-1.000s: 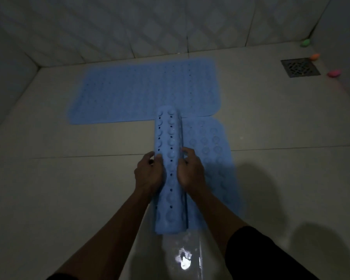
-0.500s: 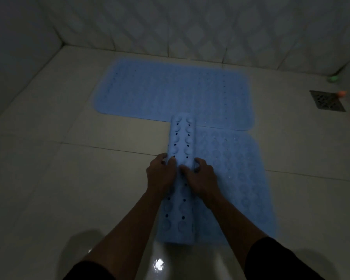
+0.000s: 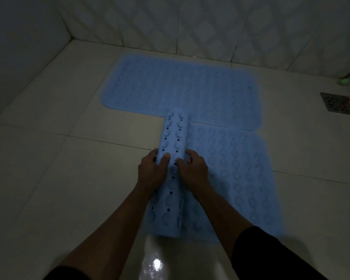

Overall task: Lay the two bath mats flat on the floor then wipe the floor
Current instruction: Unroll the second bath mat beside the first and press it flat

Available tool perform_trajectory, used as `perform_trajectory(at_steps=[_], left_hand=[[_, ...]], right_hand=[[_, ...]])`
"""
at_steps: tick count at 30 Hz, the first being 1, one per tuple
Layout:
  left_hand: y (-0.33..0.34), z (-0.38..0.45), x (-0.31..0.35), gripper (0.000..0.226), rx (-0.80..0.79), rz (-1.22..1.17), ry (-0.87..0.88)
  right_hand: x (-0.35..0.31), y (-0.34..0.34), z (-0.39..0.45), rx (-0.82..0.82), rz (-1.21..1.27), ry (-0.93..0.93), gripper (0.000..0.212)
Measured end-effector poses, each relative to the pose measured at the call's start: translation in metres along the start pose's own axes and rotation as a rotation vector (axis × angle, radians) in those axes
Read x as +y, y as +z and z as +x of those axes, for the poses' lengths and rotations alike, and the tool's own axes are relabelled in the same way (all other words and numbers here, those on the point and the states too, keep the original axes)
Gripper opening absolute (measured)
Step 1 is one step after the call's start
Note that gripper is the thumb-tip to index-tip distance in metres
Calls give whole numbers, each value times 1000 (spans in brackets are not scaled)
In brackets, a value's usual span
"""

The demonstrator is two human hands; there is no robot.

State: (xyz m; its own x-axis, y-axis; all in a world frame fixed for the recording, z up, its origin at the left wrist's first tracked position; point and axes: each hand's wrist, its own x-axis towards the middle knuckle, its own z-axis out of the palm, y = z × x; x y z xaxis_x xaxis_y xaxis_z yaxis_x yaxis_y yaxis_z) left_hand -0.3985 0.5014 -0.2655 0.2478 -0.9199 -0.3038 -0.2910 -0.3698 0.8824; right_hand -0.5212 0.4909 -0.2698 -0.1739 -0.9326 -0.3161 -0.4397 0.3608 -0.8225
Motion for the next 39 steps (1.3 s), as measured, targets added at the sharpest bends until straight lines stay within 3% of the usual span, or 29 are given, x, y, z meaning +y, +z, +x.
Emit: perform_trajectory(at_steps=[6, 9, 11, 17, 20, 23, 29, 34, 39], left_hand=[[-13, 15, -7, 38, 22, 24, -33], [-24, 21, -16, 41, 43, 52, -58], [-29, 24, -18, 48, 86, 51, -63], [-39, 16, -18, 41, 67, 48, -15], [-57, 13, -26, 53, 51, 91, 1], [-70, 11, -31, 50, 66, 112, 27], [-95, 17, -44, 72, 19, 118, 22], [-116, 27, -54, 57, 97, 186, 23], [-119, 22, -72, 42, 183, 323, 119]], right_hand=[[-3, 29, 4, -7, 51, -33, 71], [-16, 39, -1, -83, 64, -23, 47], [-16, 40, 5, -37, 64, -43, 40], [-17, 42, 16, -39, -68, -74, 52], [-27, 60, 10, -102, -53, -109, 49], [-37, 72, 10, -83, -41, -132, 43], [-50, 91, 21, -98, -134, -141, 50], [-63, 115, 22, -179, -127, -198, 51], [-69, 137, 20, -238, -315, -294, 50]])
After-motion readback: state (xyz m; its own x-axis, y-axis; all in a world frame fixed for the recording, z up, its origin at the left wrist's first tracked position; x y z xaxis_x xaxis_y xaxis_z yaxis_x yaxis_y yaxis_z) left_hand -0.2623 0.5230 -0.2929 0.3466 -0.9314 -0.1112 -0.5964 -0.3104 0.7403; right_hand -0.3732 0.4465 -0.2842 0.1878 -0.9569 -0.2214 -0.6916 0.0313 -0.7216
